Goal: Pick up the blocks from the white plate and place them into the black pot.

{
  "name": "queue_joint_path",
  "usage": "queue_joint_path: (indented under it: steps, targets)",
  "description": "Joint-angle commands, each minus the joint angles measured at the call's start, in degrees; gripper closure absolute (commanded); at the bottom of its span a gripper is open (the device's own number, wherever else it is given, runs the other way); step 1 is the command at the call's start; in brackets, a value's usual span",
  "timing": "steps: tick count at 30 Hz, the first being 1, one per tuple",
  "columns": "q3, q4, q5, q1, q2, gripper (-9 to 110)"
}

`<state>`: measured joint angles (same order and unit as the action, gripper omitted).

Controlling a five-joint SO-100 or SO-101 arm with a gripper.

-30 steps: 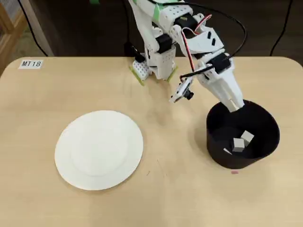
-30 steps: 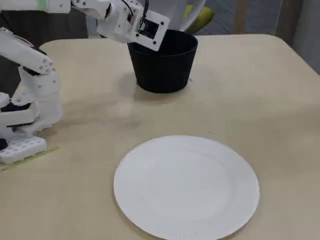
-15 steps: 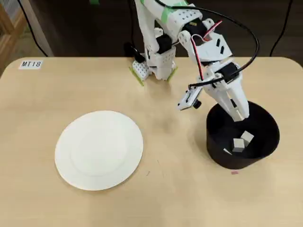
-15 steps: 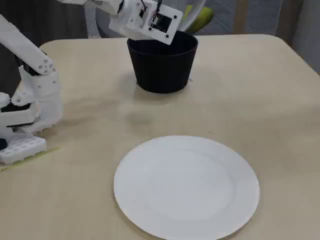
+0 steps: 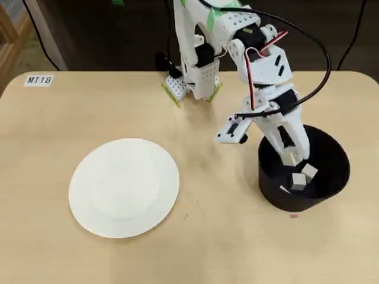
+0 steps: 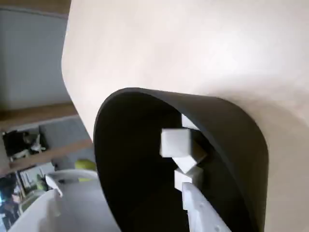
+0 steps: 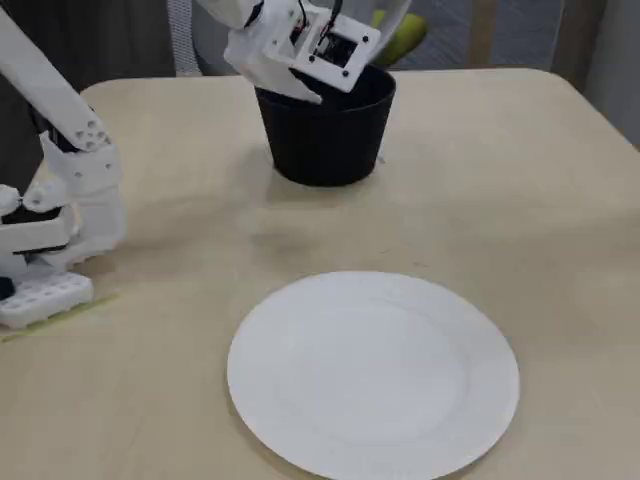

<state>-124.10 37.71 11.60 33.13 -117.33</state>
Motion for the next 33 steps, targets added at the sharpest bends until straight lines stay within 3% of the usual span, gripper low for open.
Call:
queue_joint_path:
  steps: [1, 5, 8, 9, 15, 22, 28, 33]
  targets:
    - [3.34, 0.79, 0.44, -0.62, -2.02, 60]
    - [3.96, 1.93, 0.00, -1.23, -3.16, 70]
    - [6.59, 6.77, 0.18, -3.16, -4.57, 101]
    - [8.09, 9.32, 0.26, -4.13, -4.92, 104]
    - [18.37, 26.54, -0.26, -12.83, -8.96, 104]
    - [17.49, 41.13, -6.77, -25.58, -21.45, 104]
    - [-1.41, 33.57, -10.28, -25.84, -52.21, 104]
    - [-12.83, 35.51, -11.25, -24.35, -68.91, 104]
